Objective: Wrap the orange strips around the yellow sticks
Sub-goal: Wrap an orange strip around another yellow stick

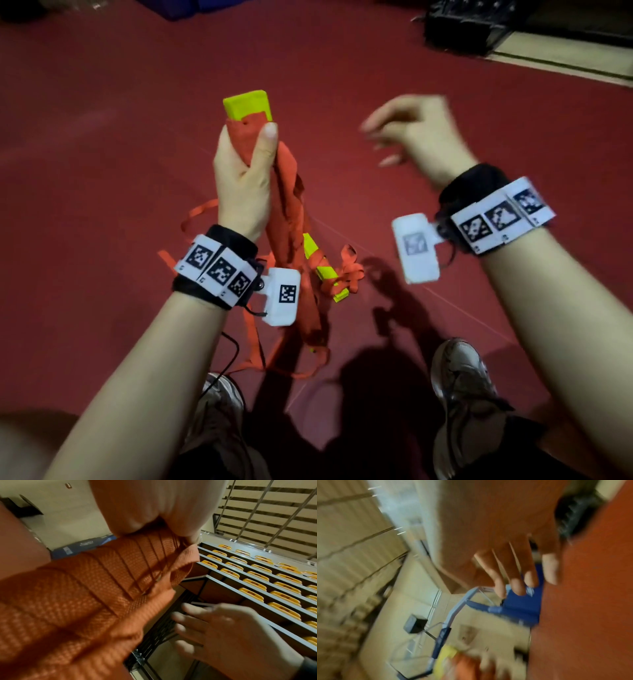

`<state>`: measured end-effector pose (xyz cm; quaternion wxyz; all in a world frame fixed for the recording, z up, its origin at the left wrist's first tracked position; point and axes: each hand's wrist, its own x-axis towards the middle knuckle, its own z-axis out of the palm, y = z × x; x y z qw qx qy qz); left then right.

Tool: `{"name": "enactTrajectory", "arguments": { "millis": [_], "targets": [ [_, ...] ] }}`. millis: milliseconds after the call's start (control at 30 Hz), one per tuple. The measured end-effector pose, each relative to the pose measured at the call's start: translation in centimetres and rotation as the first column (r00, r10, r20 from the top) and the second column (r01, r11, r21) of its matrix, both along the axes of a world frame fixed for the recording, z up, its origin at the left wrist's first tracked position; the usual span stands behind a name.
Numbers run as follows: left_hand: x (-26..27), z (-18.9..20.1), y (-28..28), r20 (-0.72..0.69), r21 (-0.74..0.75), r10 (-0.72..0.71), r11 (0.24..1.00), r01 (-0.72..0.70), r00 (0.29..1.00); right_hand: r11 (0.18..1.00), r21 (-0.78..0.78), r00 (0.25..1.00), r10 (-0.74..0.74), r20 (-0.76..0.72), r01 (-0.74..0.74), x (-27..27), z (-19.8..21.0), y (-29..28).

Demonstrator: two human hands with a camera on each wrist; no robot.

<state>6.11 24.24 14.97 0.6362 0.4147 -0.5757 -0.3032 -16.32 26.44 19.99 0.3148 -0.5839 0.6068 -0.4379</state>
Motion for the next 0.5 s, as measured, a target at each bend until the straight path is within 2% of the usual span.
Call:
{"name": "enactTrajectory", "arguments": {
  "millis": [33, 67, 133, 200, 267, 333, 400, 467, 500],
  "targets": [
    [-0.3, 0.2, 0.1, 0.016, -0.014, 0.005, 1.0, -0.005, 1.0, 0.978, 0.089, 0.98, 0.185, 0.073, -0.191, 1.9, -1.0, 0.5],
    [-0.6, 0.3, 0.2, 0.037, -0.032, 0.01, 0.999, -0.009, 0.999, 0.935, 0.152, 0.947, 0.312, 0.078, -0.32, 3.8, -1.9, 1.1],
    [-0.8, 0.6, 0.2, 0.073, -0.052, 0.015, 0.999, -0.011, 0.997, 0.904, 0.195, 0.919, 0.393, -0.038, -0.379, 6.4, -3.7, 1.8],
    [-0.6, 0.8, 0.2, 0.097, -0.067, 0.022, 0.998, -0.016, 0.995, 0.94, 0.153, 0.909, 0.335, -0.248, -0.304, 7.5, -5.5, 1.8],
    [-0.2, 1.0, 0.2, 0.108, -0.087, 0.026, 0.996, -0.016, 0.994, 0.965, 0.13, 0.905, 0.261, -0.337, -0.23, 7.9, -7.2, 1.8],
    [0.4, 1.4, 0.2, 0.096, -0.112, 0.03, 0.993, -0.019, 0.995, 0.965, 0.209, 0.922, 0.22, -0.32, -0.158, 7.5, -9.3, 1.6],
    [1.2, 1.8, 0.0, 0.075, -0.131, 0.046, 0.991, -0.036, 0.996, 0.942, 0.329, 0.905, 0.197, -0.376, -0.069, 6.0, -12.0, 1.0],
    [2.0, 2.3, -0.2, 0.031, -0.132, 0.057, 0.99, -0.052, 0.998, 0.889, 0.455, 0.857, 0.201, -0.476, 0.045, 3.9, -14.2, 0.6],
    [2.3, 2.5, -0.2, 0.007, -0.129, 0.055, 0.99, -0.053, 0.998, 0.859, 0.504, 0.859, 0.186, -0.476, 0.093, 2.8, -15.4, 0.5]
  ]
}}
